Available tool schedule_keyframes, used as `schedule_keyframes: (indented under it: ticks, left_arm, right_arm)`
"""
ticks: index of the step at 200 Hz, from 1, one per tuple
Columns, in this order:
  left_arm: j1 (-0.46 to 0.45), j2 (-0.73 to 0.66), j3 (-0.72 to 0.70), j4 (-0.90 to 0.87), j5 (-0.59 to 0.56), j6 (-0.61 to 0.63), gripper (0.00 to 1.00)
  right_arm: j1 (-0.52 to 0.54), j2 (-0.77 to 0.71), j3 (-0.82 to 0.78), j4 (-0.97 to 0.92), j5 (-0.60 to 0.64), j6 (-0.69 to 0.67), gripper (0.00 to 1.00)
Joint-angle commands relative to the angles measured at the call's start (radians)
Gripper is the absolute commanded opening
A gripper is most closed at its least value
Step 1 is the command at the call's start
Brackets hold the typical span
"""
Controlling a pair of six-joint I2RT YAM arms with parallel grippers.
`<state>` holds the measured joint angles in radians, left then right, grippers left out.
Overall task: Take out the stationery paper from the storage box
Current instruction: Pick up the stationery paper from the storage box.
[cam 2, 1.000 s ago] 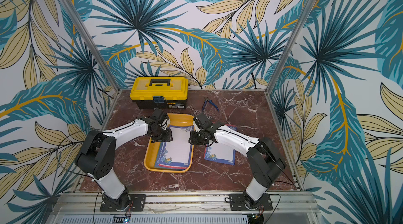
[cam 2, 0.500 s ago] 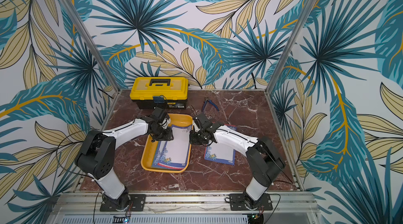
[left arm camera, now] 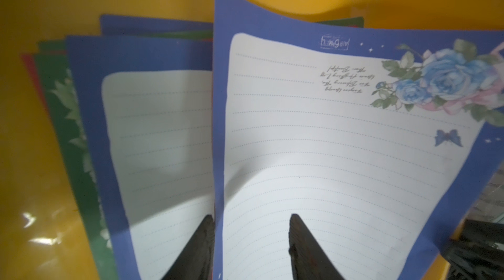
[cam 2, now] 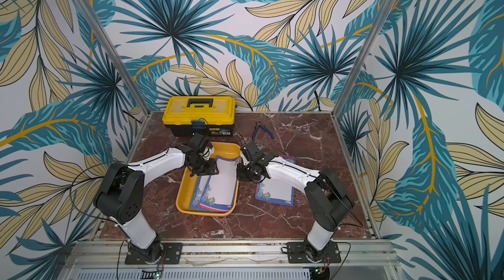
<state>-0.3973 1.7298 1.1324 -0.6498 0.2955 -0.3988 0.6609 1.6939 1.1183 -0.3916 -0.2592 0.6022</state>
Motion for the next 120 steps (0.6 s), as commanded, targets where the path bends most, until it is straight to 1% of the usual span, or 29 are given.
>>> schedule_keyframes:
  ticks: [1,66,87,120]
  left_arm:
    - [0.005,-0.053,0.017,-0.002,0.038,-0.016,0.46]
    - [0.005,-0.104,0.023,-0.002,0.089,-0.031,0.46]
    - [0.005,-0.088,0.024,-0.004,0.128,-0.025,0.49]
    - [0.006,-0.05,0.02,-0.002,0.146,-0.02,0.51]
  right_arm:
    - [0.004,0.031,-0.015,0.01,0.02,-0.003,0.15]
    - [0.004,0.041,-0.011,0.011,0.025,-0.009,0.15]
    - [0.004,0.045,-0.009,0.013,0.022,-0.01,0.15]
    - [0.005,0.05,-0.008,0.016,0.015,-0.009,0.15]
